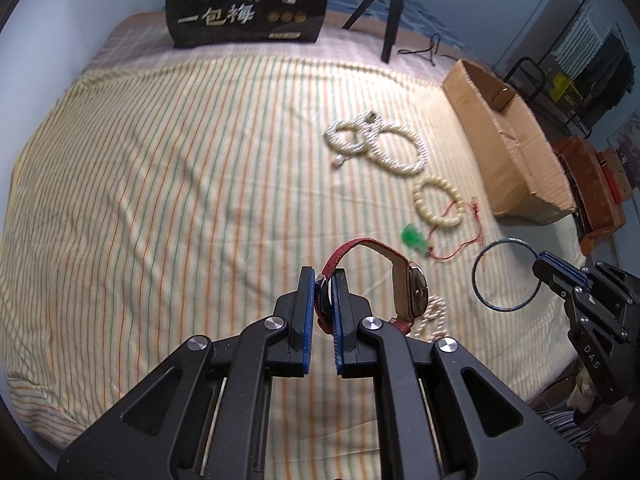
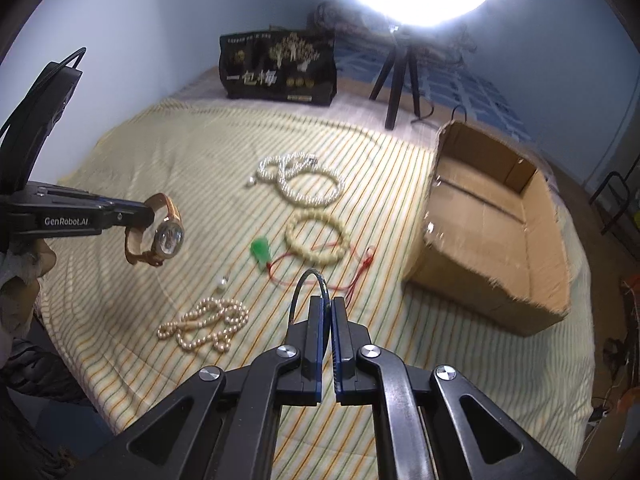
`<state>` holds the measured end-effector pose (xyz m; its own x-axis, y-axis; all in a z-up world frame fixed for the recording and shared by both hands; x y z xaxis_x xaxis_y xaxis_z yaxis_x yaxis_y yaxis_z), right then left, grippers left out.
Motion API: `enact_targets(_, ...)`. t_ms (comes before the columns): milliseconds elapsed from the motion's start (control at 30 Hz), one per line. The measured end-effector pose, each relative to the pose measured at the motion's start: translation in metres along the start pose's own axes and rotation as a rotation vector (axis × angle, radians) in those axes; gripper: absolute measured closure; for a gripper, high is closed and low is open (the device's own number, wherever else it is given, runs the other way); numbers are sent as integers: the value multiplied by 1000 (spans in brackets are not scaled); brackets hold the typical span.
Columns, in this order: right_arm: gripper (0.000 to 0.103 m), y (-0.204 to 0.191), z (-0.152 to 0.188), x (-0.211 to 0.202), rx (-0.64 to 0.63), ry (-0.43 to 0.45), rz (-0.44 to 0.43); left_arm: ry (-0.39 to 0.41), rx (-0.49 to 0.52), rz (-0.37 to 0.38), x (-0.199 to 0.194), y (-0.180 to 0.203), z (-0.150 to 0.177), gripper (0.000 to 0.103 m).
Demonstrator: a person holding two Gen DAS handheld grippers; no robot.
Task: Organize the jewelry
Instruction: 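Close the left tool on the watch while the right tool closes on the bangle, then carry the watch with the left tool into the box while the right tool carries the bangle there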
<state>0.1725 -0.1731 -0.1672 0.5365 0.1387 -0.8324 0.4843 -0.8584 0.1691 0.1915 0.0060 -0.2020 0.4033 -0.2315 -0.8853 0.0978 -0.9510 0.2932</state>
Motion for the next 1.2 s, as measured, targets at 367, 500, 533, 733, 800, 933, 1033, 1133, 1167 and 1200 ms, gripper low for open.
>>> enact_targets(367,102,27,-18,-28,43,82,50,42,43,56,-12,47,-8,97)
enact_targets(500,102,40,-24,-38,61,108,77,57,57,82,-17,66,-12,97)
enact_targets(533,102,43,-24,-41,64,113,85,60,60,90,-18,71,-13,97)
enact_targets(733,102,68,-29,-53,95,139,124,78,86,120,-22,98,-19,97)
enact_targets(800,102,78,-31,-55,106,144,140,82,89,131,-21,108,-23,97)
enact_targets(933,102,97,-34,-56,122,149,167,88,99,144,-18,126,-27,97)
enact_targets(1033,103,111,-35,-53,131,145,188,83,101,152,-10,140,-29,97)
enact_targets(1133,103,127,-35,-48,142,136,208,82,111,155,-2,156,-32,97)
enact_targets(1167,102,133,-35,-46,147,133,213,83,113,155,0,160,-33,97)
enact_targets(1200,102,139,-35,-45,152,130,219,82,114,156,3,164,-35,97)
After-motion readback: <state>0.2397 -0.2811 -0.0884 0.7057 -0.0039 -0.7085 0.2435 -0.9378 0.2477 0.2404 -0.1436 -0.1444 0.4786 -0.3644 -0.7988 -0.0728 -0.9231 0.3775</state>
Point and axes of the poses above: each gripper's, at about its wrist camera, not at the fingertips, and x roughly the way its jaws point, y to its right, z to its underside, the point moved 5 cm from there along x, roughly the way its jaws point, and after that the axes turned 12 degrees about -x, right-handed, at the moved point
